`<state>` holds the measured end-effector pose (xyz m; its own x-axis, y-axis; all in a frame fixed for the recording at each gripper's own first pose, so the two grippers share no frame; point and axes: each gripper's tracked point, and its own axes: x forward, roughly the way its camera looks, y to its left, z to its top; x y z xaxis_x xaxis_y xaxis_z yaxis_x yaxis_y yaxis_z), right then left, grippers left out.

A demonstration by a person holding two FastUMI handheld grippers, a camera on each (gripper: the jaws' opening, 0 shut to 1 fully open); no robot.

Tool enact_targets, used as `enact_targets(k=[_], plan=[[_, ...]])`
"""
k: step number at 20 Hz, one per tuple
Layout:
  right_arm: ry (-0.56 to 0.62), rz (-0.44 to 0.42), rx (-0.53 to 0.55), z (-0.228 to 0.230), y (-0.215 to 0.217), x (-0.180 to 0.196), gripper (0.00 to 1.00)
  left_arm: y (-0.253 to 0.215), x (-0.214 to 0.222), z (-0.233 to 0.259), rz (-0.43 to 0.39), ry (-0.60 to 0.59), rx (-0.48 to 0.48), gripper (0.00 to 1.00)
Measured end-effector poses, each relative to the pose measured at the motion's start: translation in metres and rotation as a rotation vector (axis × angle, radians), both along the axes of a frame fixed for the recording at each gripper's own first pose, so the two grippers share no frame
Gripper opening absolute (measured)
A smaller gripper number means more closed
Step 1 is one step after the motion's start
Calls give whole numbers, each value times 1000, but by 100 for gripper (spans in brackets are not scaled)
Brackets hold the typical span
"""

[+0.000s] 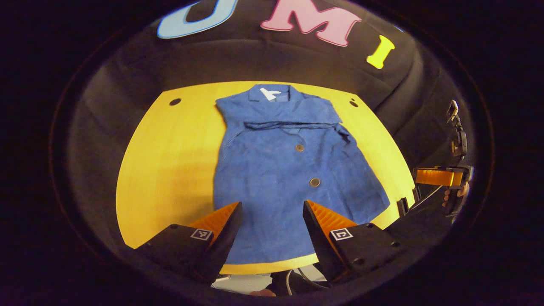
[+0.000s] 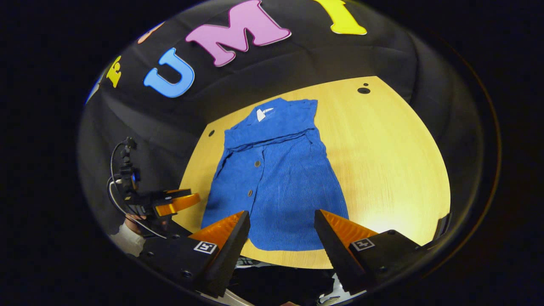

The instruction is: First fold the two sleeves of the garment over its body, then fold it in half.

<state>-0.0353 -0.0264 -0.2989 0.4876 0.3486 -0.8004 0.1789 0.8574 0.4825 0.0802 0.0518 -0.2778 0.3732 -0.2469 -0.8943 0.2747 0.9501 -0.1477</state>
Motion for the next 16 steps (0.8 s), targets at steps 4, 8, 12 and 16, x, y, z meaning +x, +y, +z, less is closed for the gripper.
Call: enact_targets(k=[4,8,12,16], plan=[[188,84,-53,-58,5,-12,98,63,-41,-32,144,192,35,83],[341,118,-164,-90,-28,-34,100,67,-64,-50,172,348,0,84],[483,95,-230,-119,-57,-58,99,71,-65,-72,136,418,96,83],[562,105,-231,-135,-60,-78,99,65,-63,-91,110,449,136,84]])
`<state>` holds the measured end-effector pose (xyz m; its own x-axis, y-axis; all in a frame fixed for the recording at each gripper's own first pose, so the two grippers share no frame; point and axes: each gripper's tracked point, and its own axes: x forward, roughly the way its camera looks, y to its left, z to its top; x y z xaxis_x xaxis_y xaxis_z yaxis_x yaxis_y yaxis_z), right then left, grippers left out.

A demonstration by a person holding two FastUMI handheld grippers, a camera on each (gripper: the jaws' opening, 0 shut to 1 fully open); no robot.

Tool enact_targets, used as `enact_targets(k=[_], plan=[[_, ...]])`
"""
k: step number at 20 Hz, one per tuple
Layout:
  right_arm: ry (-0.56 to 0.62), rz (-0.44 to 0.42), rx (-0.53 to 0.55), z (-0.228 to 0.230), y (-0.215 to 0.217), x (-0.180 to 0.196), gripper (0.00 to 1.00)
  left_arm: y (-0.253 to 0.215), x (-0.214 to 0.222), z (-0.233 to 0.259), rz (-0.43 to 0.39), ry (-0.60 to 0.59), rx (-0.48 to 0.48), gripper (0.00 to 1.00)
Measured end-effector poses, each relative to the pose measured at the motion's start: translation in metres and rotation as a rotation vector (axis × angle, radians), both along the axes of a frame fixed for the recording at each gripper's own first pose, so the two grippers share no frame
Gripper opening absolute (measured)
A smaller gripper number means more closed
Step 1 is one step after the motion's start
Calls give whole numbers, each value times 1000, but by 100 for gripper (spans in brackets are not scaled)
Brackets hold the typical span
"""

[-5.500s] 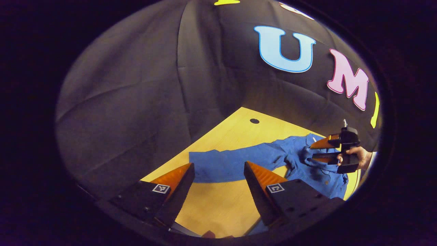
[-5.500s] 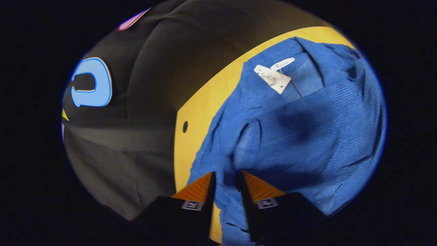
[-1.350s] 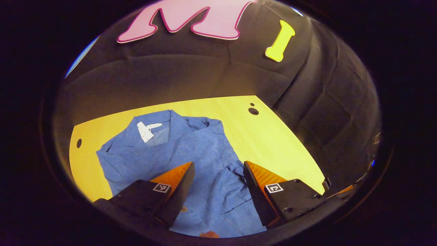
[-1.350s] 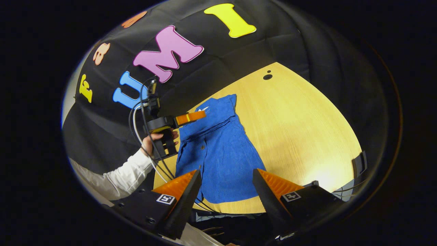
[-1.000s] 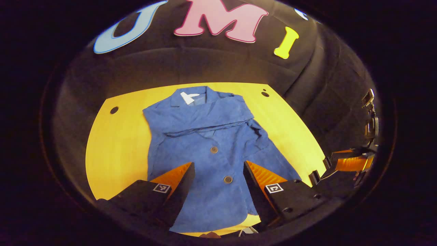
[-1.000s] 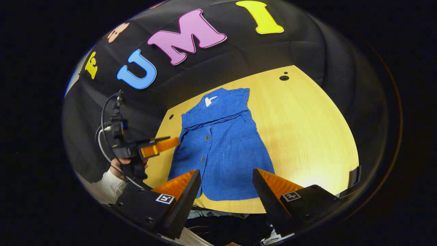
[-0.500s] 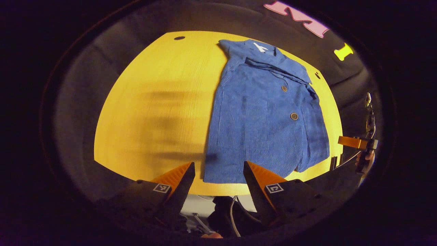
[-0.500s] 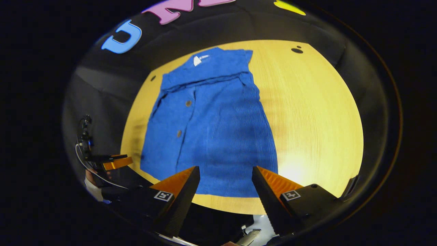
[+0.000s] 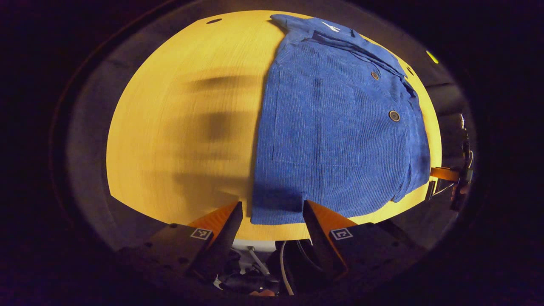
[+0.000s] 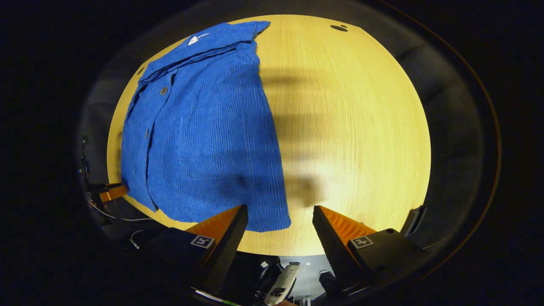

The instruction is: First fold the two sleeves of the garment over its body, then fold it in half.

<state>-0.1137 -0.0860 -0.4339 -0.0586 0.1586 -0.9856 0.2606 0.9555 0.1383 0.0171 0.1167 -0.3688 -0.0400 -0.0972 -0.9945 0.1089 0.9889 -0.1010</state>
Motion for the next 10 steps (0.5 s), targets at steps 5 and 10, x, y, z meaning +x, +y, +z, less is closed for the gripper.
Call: enact_targets(k=[5,10], plan=[[35,34,-37,-20,-1,-4,100,-3,0,-8,-59,0,69,83],[52,65,-35,-28,23,-2,100,-7,3,-8,-40,31,77,83]])
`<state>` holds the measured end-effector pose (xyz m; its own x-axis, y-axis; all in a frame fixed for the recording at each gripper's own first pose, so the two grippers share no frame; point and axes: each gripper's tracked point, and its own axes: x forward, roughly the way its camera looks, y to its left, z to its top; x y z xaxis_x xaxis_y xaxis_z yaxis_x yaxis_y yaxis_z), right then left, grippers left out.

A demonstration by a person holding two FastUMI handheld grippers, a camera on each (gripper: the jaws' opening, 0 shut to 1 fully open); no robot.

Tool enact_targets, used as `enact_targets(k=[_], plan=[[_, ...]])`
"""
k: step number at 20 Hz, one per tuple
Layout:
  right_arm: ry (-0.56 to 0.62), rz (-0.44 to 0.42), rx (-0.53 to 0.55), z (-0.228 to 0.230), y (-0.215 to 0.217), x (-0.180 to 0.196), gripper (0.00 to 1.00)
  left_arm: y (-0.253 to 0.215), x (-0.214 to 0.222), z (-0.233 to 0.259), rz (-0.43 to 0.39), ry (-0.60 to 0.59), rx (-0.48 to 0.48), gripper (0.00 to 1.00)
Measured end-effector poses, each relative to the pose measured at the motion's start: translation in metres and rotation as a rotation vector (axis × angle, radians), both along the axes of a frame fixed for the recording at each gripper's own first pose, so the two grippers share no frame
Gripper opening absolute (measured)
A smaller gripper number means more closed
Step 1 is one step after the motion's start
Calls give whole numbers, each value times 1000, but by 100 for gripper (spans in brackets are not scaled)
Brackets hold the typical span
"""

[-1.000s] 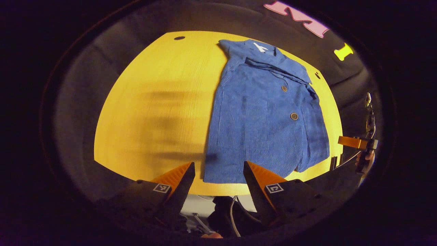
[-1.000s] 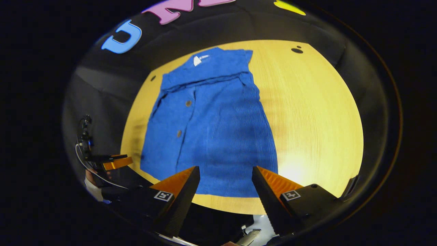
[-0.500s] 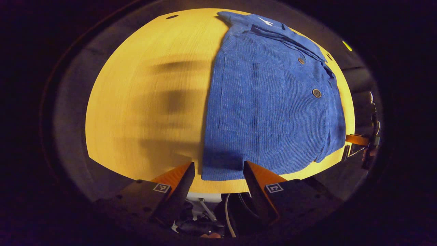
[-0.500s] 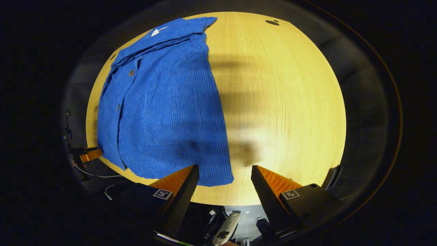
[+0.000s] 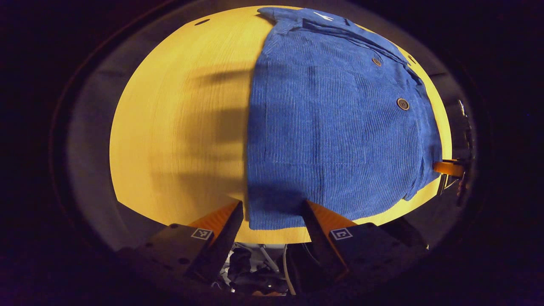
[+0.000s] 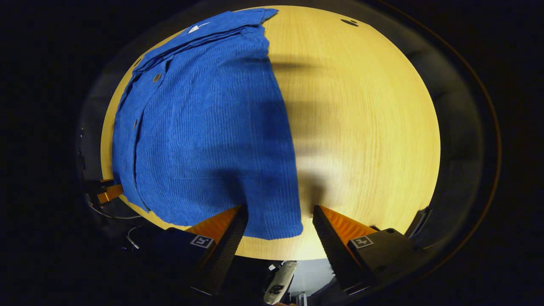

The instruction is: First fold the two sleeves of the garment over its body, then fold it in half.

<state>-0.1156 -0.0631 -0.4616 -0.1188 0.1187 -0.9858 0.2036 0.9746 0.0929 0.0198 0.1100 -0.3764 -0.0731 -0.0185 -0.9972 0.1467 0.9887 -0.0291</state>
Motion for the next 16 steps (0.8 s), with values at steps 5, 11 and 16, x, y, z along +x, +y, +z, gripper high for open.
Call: enact_targets(k=[5,11,16], plan=[[2,1,40,1,21,3,52,-6,1,0,18,23,-14,82],[-62,-64,77,2,29,9,5,-22,10,3,22,-22,-122,0],[-195,-117,140,57,31,41,5,-33,59,71,-90,-278,-156,0]])
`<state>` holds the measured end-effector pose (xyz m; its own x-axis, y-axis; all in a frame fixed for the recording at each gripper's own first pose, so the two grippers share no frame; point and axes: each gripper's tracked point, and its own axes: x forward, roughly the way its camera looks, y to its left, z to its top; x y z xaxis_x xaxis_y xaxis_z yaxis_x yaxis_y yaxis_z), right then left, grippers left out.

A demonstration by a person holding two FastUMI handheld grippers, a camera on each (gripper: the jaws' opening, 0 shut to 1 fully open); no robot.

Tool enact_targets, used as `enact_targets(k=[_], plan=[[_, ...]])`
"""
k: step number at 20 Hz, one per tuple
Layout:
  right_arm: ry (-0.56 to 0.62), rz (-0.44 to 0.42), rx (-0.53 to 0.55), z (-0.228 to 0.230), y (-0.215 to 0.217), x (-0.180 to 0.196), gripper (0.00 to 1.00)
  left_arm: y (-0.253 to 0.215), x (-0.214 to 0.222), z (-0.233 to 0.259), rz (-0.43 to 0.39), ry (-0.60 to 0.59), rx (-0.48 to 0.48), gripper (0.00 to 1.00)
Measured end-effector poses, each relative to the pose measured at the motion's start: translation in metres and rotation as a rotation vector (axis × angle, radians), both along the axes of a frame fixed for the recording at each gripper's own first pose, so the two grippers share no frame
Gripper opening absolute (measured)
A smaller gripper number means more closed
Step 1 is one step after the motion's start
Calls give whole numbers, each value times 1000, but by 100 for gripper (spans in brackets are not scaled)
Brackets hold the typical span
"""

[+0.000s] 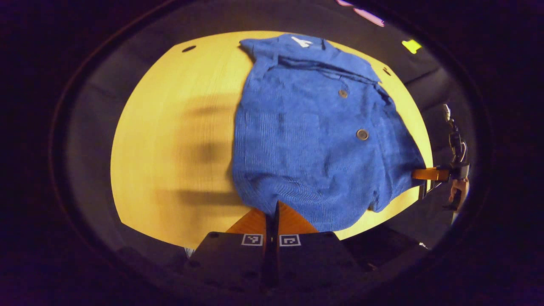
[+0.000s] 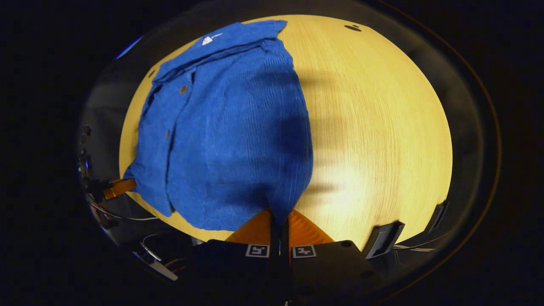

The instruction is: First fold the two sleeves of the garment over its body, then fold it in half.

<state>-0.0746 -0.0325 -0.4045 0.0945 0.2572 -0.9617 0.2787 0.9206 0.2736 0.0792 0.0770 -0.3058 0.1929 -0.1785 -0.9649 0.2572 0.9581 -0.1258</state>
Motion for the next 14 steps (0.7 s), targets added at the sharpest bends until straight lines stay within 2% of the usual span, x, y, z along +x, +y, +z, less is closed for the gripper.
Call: enact_targets(k=[4,6,9,10,12,14], plan=[[-227,-38,-29,75,-24,69,5,0,44,80,34,-181,-104,0],[-350,-78,-44,114,-37,109,5,1,69,114,42,-266,-114,0],[-482,-142,-67,167,-59,168,4,-2,128,158,81,-370,-151,0],[-536,-160,-89,187,-69,201,5,-5,162,168,120,-403,-171,0],[-613,-169,-137,190,-78,261,4,-5,211,168,169,-446,-162,0],[-662,-159,-186,174,-86,318,4,-7,262,157,200,-474,-110,0]])
